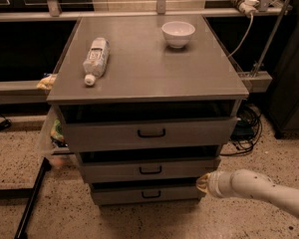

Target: Open bottom drawer

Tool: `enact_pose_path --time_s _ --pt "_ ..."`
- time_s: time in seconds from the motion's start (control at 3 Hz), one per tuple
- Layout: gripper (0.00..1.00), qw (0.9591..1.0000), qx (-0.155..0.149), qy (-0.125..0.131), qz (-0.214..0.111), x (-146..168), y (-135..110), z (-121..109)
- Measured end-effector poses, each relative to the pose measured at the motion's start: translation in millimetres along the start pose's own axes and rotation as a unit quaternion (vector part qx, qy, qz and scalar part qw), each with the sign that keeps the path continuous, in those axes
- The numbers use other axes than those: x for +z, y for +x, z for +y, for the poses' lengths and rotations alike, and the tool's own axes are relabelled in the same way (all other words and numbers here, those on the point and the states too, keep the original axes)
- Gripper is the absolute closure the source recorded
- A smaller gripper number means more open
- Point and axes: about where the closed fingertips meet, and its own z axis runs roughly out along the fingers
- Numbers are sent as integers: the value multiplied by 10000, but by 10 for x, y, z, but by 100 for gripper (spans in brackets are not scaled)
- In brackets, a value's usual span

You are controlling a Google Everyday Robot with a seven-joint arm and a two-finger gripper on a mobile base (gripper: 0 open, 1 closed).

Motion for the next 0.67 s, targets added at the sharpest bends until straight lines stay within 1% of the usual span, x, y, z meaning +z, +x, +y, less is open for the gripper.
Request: enact_pose_path --time_s 0.33,0.67 --pt "100 9999 84 79 -58 263 155 -89" --pt "100 10000 41 45 -44 287 159 -62"
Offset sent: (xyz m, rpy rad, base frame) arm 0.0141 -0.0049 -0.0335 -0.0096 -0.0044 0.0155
